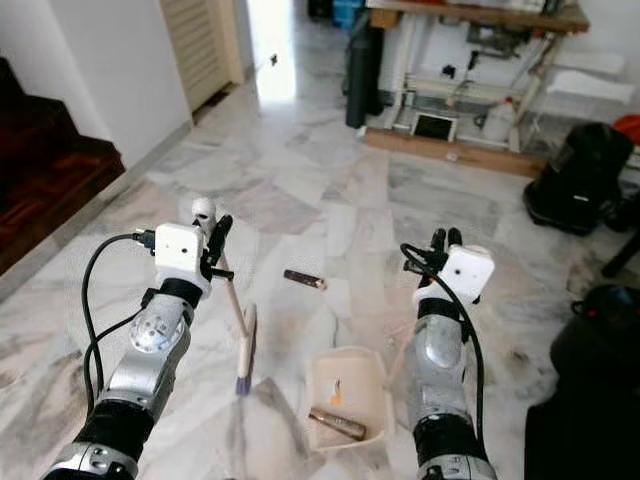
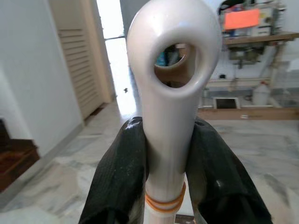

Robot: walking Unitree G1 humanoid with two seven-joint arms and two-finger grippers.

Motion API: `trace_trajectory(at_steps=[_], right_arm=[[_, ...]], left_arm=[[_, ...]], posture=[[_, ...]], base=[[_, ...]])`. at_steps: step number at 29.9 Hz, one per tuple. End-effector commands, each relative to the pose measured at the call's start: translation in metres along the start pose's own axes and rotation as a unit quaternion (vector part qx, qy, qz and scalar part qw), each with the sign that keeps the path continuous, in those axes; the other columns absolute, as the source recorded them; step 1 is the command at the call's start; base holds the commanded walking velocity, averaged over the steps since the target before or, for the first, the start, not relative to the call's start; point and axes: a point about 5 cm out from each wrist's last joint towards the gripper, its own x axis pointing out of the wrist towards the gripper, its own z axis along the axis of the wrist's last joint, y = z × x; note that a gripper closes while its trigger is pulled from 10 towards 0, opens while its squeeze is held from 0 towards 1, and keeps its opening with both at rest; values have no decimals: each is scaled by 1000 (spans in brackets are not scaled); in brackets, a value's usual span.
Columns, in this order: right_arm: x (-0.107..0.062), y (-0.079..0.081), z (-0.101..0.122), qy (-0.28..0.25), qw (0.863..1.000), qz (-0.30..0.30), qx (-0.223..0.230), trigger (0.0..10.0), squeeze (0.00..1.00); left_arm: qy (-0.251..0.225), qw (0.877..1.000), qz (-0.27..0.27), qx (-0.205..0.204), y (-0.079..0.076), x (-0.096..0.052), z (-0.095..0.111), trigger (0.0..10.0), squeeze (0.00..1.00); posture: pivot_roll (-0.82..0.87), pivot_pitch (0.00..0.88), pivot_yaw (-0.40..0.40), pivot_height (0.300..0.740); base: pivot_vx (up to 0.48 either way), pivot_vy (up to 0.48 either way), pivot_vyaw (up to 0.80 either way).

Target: Sweep floor

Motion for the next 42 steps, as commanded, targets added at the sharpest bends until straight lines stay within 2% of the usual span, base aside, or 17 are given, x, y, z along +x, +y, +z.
trace_trajectory(at_steps=[1,18,27,42], right_arm=[[6,7,15,-31,999,14,9,10000,0],[5,17,17,-29,999,33,20,10000,0],[1,11,13,-22,999,34,16,10000,0],[-1,12,11,-16,999,41,18,10000,0]], left_arm=[[-20,1000,4,10,2,3,6,10000,0],[-12,1000,5,18,1,-3,1,10000,0],[-5,1000,5,23,2,-7,-3,10000,0],[-5,1000,-3,20,-5,-11,-3,10000,0]], posture=[[-11,0,0,740],[-6,0,-5,740],[-6,0,-2,740],[1,0,-9,740]], base=[[0,0,800],[0,0,800],[0,0,800],[0,0,800]])
